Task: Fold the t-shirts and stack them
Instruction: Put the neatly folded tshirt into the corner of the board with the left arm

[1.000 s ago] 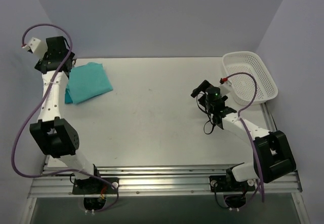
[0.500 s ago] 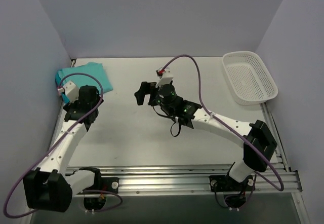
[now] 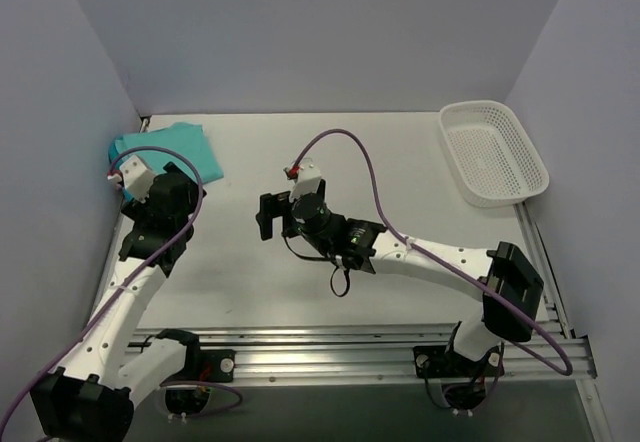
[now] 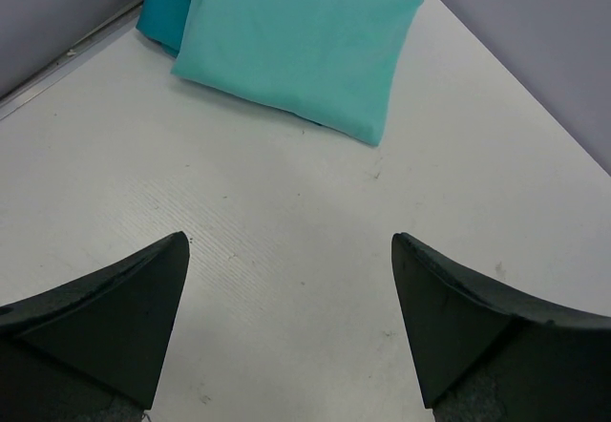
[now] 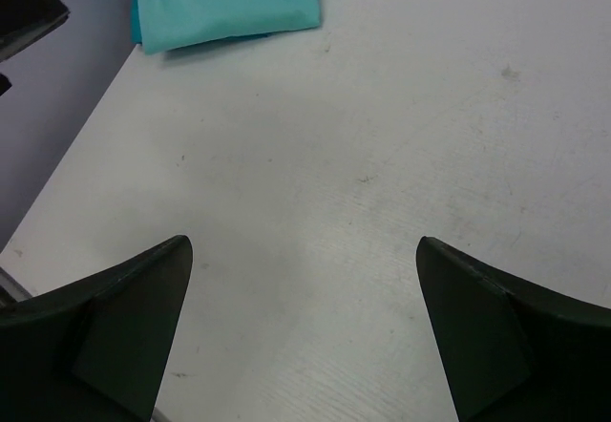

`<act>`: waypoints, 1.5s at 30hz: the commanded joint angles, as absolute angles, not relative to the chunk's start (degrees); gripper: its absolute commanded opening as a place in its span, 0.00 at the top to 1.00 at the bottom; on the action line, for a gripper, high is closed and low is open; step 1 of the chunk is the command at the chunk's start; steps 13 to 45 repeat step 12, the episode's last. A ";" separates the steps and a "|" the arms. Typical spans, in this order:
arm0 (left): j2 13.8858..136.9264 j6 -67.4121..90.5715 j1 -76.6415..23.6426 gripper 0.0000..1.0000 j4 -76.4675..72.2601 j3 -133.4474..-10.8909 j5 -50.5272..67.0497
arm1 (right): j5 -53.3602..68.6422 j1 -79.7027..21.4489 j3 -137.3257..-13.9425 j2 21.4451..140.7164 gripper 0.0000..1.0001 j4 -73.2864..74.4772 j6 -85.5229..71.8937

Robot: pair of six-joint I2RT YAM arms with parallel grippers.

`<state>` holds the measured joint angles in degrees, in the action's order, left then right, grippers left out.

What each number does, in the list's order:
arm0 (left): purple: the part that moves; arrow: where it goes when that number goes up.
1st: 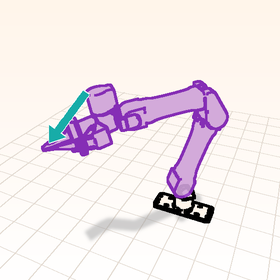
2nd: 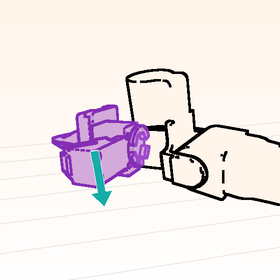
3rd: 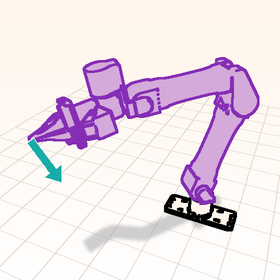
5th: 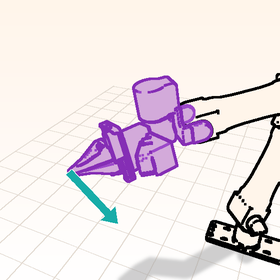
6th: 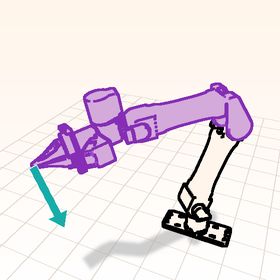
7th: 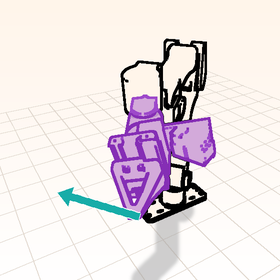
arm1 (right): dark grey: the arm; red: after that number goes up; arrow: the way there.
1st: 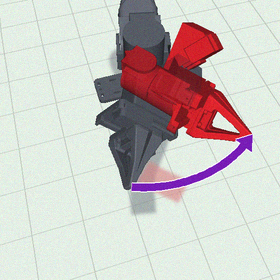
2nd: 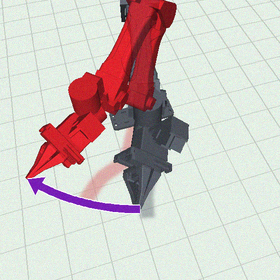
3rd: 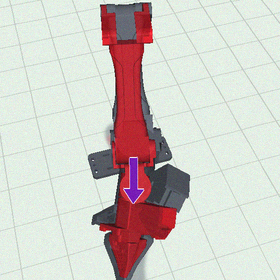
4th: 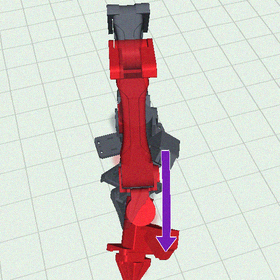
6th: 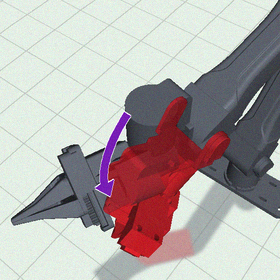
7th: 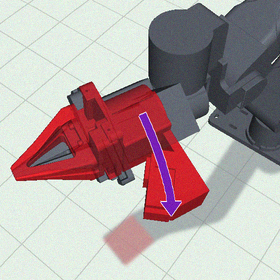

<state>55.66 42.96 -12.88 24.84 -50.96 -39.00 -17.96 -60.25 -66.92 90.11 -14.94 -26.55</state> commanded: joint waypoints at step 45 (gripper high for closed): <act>53.70 40.61 -13.54 0.04 23.12 -53.70 -42.10 | -13.80 -63.02 -63.55 85.52 0.00 -22.76 -21.45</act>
